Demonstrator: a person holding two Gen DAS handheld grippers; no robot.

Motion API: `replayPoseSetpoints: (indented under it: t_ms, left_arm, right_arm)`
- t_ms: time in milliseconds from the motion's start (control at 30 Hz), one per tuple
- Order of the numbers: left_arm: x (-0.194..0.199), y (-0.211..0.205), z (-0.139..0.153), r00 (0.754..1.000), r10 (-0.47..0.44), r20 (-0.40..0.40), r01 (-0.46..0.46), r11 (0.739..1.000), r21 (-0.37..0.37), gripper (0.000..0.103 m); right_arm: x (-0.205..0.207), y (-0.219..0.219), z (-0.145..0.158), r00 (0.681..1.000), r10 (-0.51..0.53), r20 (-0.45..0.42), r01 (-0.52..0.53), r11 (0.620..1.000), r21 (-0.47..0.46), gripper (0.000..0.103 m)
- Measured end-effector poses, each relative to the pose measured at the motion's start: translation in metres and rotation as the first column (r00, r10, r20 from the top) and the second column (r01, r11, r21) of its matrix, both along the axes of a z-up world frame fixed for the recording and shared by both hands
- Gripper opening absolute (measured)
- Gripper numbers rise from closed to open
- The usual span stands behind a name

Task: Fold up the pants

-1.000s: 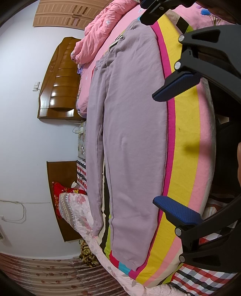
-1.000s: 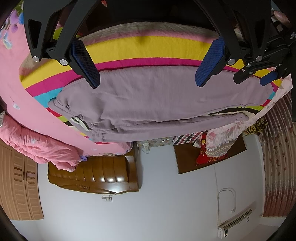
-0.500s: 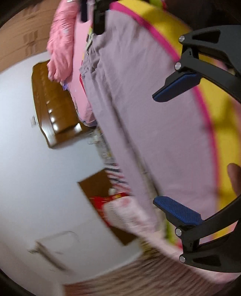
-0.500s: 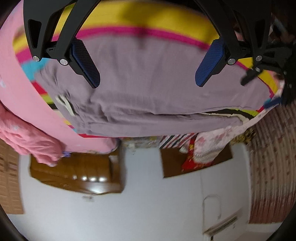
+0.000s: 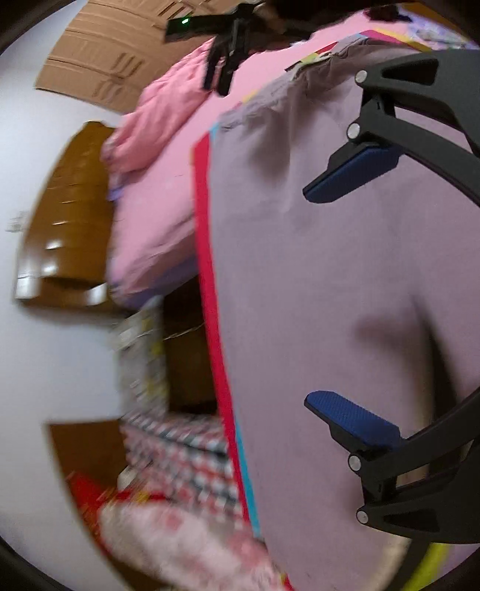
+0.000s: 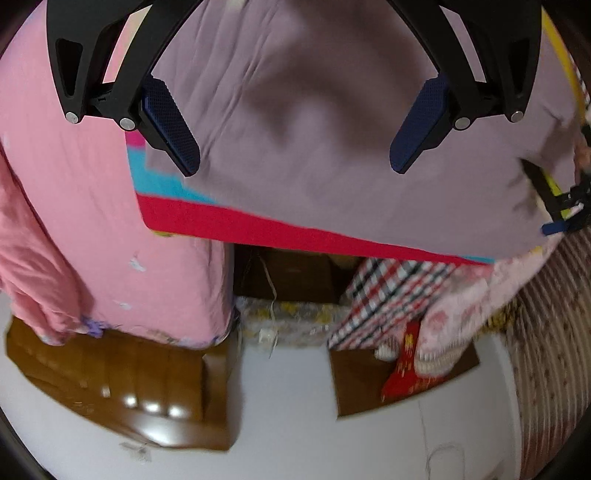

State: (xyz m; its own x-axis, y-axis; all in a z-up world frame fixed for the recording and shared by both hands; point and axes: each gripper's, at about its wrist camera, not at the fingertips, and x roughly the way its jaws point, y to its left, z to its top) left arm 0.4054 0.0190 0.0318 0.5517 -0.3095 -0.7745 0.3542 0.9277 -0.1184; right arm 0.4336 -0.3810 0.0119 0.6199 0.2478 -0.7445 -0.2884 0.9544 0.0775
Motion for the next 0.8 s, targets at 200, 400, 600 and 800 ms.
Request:
replayPoseSetpoints:
  t_ms: [200, 400, 600, 800]
  left_arm:
    - [0.092, -0.026, -0.044, 0.982, -0.166, -0.094, 0.175, 0.98, 0.093, 0.101]
    - [0.143, -0.042, -0.061, 0.941, -0.309, -0.136, 0.326, 0.937, 0.125, 0.101]
    - [0.165, -0.055, -0.058, 0.893, -0.435, -0.118, 0.446, 0.889, 0.101, 0.101]
    - [0.17, -0.068, -0.063, 0.854, -0.501, -0.142, 0.517, 0.847, 0.125, 0.101]
  right_arm:
    - [0.082, 0.004, -0.05, 0.975, 0.162, -0.155, -0.167, 0.986, -0.02, 0.099]
    - [0.1, 0.006, -0.076, 0.91, 0.331, -0.249, -0.339, 0.941, 0.008, 0.078]
    - [0.07, -0.007, -0.044, 0.917, 0.382, -0.116, -0.391, 0.918, -0.069, 0.016]
    - [-0.006, -0.01, 0.011, 0.928, 0.359, 0.102, -0.342, 0.928, -0.148, 0.015]
